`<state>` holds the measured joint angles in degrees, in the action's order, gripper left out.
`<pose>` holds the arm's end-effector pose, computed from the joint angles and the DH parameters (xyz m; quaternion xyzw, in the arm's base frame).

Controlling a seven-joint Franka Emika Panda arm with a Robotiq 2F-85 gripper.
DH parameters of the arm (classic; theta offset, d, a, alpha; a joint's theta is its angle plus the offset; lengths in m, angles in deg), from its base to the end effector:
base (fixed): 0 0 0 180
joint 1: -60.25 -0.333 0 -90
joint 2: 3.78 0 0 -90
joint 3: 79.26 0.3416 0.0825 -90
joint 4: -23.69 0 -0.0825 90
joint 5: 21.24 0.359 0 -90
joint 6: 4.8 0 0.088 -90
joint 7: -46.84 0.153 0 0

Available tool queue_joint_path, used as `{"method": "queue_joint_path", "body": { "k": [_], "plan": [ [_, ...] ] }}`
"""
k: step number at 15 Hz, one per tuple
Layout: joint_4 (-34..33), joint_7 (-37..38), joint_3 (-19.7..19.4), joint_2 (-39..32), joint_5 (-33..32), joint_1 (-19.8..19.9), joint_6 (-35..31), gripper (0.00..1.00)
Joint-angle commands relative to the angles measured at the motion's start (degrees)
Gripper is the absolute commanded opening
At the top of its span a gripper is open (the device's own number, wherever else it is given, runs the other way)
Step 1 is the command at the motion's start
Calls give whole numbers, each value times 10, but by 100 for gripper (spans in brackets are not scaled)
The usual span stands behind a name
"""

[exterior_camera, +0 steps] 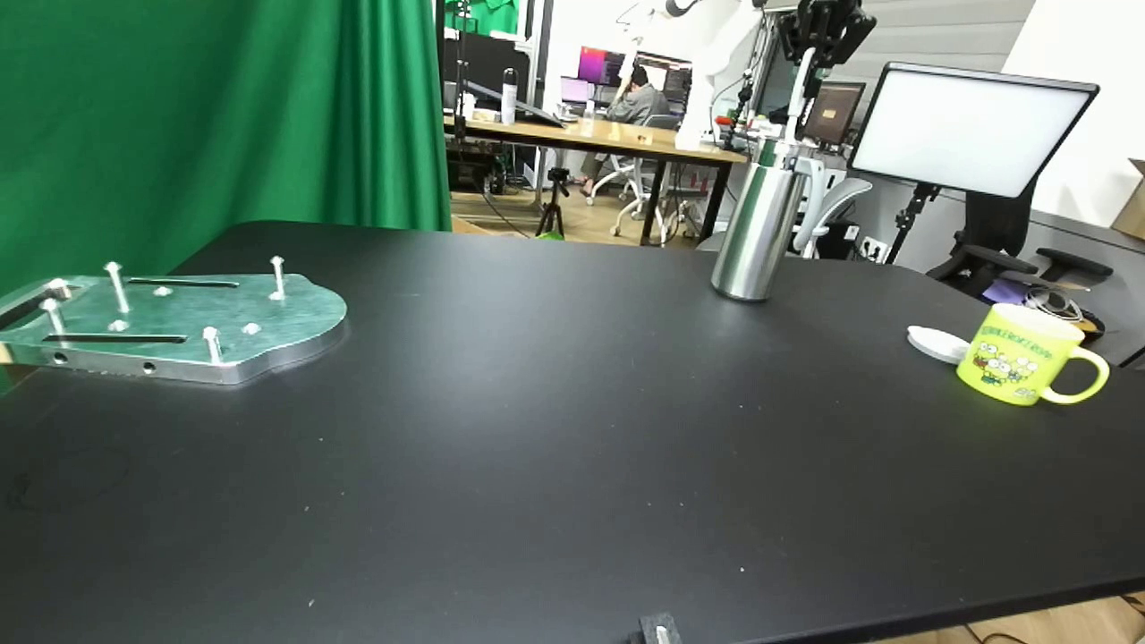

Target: Use the brush to scrub the flask

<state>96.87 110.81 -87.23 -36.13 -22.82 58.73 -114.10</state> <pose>0.7153 -0.0623 0.4171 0.8247 -0.5623 0.0551 0.0267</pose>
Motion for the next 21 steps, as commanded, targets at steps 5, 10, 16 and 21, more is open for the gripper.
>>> {"method": "queue_joint_path", "body": {
  "k": [5, 10, 16, 21],
  "plan": [
    [79, -38, 11, 105, -14, -3, -25, 4],
    [65, -89, 17, 40, 30, 22, -28, 4],
    [81, -102, 11, 46, 30, 16, -32, 4],
    [120, -106, 11, 123, 7, -3, -44, 4]
  ]
}}
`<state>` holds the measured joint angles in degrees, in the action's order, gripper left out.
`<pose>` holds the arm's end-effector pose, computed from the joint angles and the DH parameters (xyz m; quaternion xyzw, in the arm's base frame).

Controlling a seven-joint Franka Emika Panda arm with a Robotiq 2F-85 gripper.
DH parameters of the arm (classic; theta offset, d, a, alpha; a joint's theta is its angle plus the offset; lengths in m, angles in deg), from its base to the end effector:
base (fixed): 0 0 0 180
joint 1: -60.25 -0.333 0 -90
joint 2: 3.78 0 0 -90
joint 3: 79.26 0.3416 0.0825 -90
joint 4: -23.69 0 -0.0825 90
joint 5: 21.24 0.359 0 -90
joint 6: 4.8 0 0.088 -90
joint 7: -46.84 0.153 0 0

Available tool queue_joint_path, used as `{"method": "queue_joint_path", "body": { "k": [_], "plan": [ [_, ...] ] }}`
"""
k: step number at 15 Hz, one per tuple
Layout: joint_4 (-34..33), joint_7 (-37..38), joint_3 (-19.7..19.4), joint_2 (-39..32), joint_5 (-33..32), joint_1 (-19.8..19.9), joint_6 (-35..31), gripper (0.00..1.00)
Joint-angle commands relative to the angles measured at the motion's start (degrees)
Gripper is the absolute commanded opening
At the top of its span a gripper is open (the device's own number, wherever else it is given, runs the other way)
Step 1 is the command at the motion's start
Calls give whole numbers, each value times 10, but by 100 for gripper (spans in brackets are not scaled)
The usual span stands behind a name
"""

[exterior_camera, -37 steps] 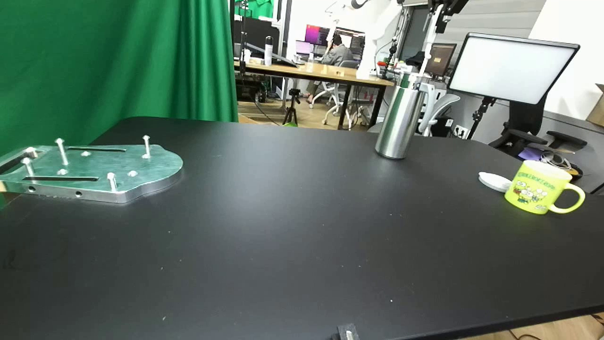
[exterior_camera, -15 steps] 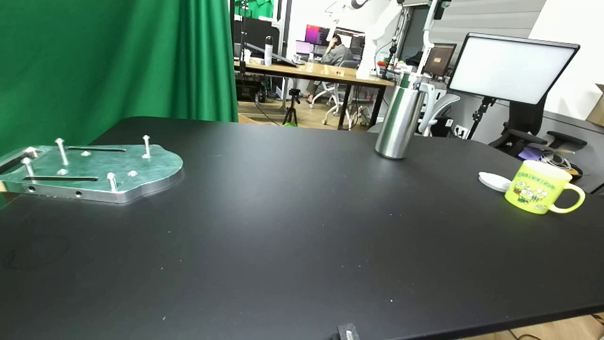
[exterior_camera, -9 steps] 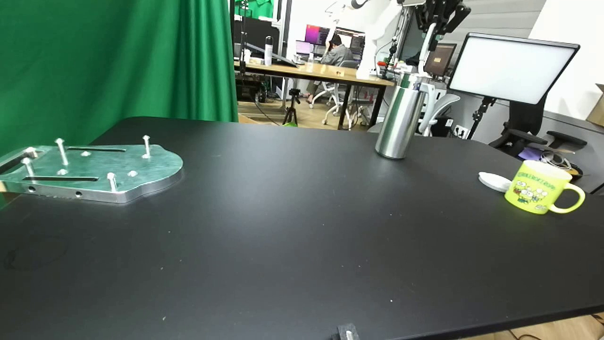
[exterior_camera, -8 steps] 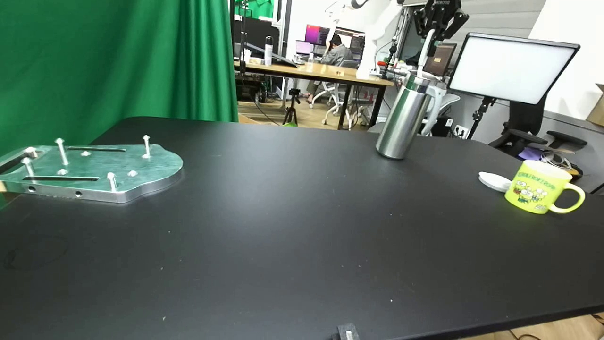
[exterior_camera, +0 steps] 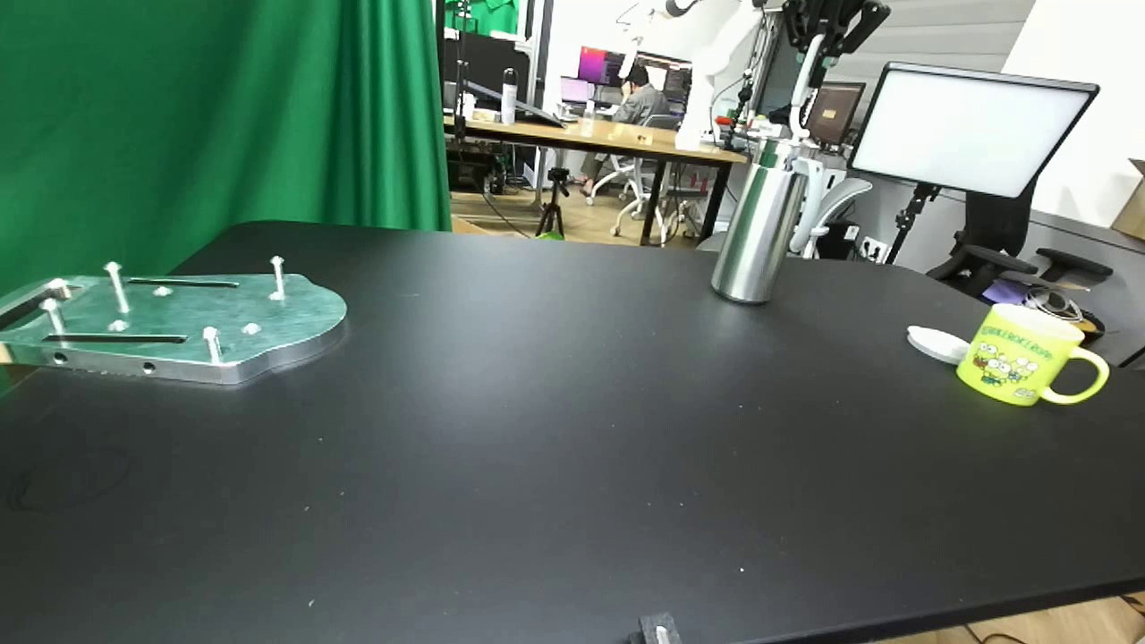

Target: Use the brush to scrub the flask

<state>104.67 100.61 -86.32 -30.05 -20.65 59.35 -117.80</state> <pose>0.6926 -0.0593 0.4336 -0.8679 0.4935 -0.0563 0.0008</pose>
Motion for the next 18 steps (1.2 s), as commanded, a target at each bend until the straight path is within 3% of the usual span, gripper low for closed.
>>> {"method": "queue_joint_path", "body": {
  "k": [1, 5, 13, 18],
  "plan": [
    [45, -3, 3, 73, -18, -11, -8, 4],
    [45, -19, 9, 83, -10, -4, -7, 4],
    [21, -75, 8, -8, 35, 23, -40, 4],
    [55, -80, 5, 31, 26, 10, -46, 4]
  ]
}}
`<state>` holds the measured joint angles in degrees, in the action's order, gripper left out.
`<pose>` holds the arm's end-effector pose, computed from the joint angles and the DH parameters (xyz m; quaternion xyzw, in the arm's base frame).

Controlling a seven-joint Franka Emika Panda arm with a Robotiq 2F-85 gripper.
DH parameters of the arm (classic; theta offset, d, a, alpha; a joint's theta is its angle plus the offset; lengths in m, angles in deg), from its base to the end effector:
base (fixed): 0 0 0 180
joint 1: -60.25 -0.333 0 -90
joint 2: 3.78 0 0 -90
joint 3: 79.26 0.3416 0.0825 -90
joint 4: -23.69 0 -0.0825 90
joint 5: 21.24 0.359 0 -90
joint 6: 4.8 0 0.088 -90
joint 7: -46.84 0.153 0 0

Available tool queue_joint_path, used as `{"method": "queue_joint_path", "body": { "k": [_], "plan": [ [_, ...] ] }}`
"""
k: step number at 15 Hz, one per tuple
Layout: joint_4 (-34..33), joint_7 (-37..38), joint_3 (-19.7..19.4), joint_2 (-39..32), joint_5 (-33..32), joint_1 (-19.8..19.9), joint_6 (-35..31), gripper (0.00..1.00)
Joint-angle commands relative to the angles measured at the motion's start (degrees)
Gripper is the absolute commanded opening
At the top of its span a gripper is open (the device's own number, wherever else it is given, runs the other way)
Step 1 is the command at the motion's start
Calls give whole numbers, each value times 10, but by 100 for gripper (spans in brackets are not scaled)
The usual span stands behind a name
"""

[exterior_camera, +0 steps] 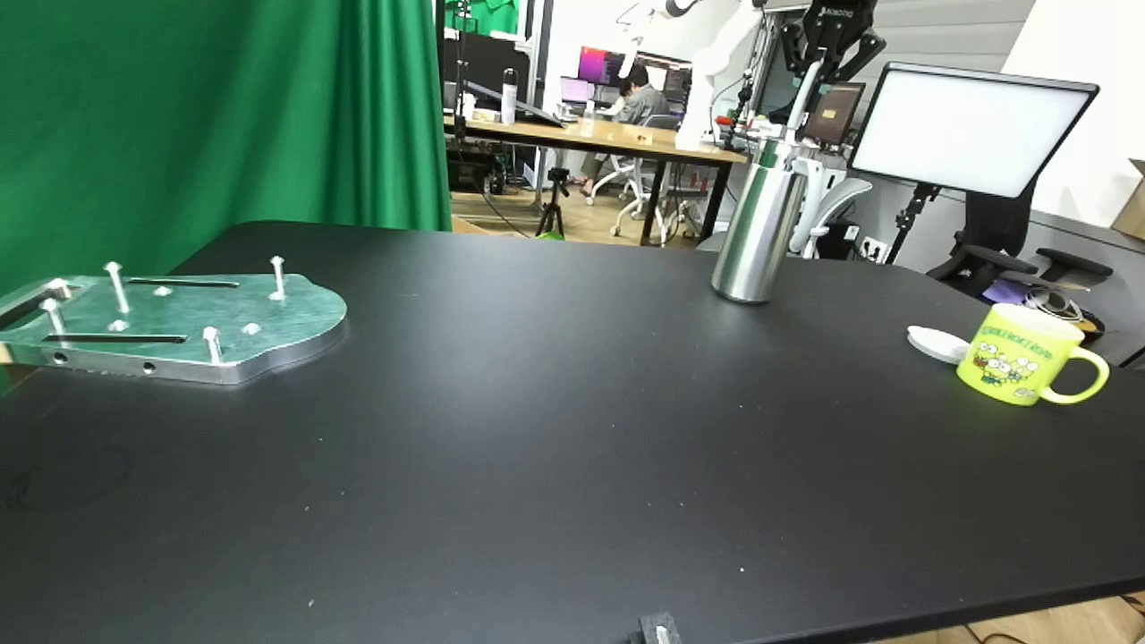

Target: Use the brush to scrub the flask

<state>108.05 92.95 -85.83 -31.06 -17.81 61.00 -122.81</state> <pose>0.6948 -0.0710 0.4024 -0.8897 0.4530 -0.0535 0.0203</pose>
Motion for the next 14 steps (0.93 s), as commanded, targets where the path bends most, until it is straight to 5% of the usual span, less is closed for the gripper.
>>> {"method": "queue_joint_path", "body": {
  "k": [1, 8, 14],
  "plan": [
    [25, -1, 0, 53, -7, -10, 8, 4],
    [46, -8, 5, 109, -11, -12, 4, 4],
    [10, -32, 8, 35, 37, 7, 12, 4]
  ]
}}
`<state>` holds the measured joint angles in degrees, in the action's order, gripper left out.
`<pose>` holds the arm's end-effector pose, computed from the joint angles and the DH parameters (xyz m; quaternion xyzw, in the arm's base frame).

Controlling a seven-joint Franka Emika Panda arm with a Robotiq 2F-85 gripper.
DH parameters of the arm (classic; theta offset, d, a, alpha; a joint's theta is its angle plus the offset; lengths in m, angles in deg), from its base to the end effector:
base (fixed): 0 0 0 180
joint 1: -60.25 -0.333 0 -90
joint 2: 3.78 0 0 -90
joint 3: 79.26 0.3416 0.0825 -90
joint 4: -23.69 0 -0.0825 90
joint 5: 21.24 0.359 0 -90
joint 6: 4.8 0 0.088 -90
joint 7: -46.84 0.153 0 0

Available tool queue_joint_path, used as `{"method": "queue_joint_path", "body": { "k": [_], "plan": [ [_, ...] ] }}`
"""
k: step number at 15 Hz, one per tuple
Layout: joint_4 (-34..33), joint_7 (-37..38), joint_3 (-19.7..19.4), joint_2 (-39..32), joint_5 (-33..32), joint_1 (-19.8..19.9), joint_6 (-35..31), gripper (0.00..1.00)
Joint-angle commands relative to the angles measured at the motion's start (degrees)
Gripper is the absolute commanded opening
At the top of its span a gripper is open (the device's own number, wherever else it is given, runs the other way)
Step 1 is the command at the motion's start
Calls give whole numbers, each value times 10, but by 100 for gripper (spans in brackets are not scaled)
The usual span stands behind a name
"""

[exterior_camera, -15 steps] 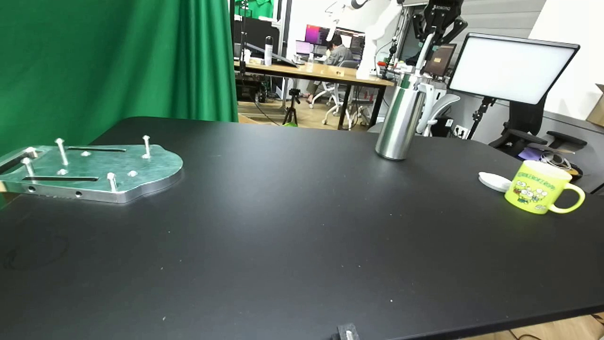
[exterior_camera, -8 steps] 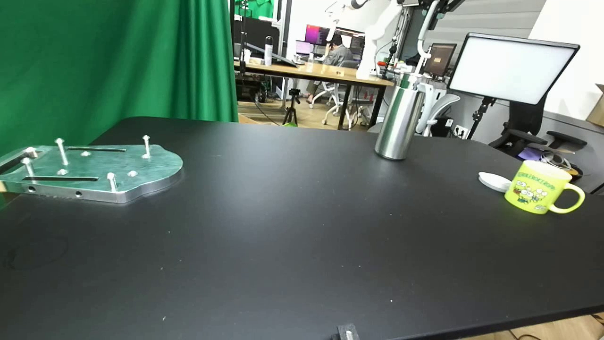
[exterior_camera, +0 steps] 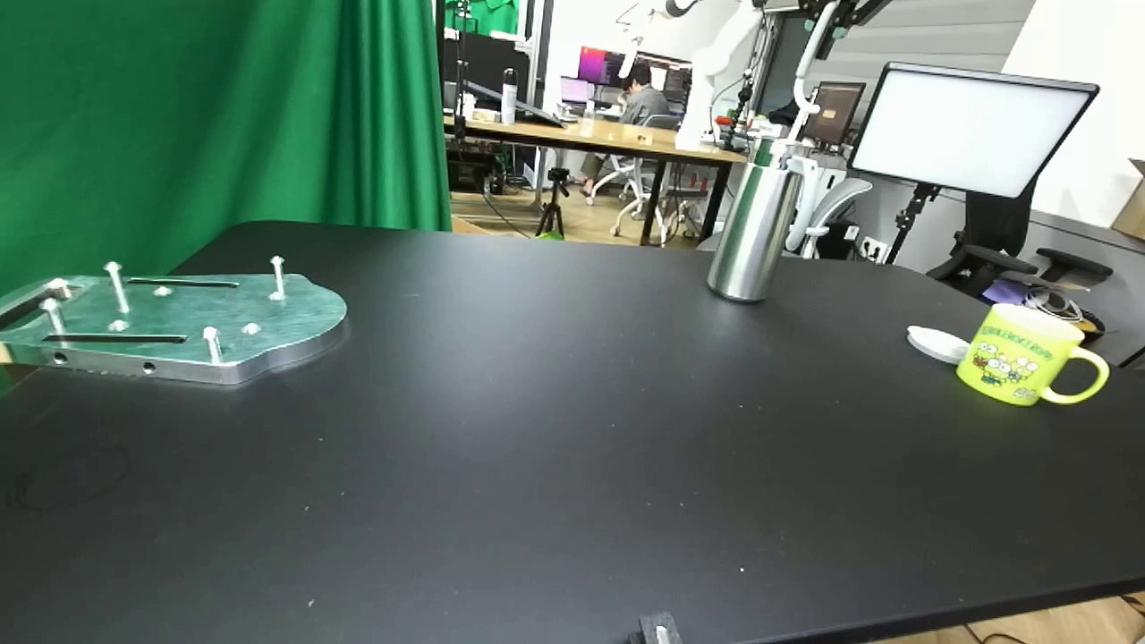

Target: Use the brush to scrub the flask

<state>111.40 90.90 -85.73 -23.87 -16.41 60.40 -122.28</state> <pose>0.6716 -0.0603 0.4596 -0.8955 0.4364 -0.0746 0.0463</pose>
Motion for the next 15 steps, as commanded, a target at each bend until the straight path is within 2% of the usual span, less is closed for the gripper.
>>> {"method": "queue_joint_path", "body": {
  "k": [1, 6, 12, 15],
  "plan": [
    [-26, -14, 7, -46, 27, 14, 10, 4],
    [-16, -14, 2, -49, 22, 8, 10, 4],
    [39, -5, -2, 45, -16, -11, -6, 4],
    [46, -5, 2, 75, -29, -11, -8, 4]
  ]
}}
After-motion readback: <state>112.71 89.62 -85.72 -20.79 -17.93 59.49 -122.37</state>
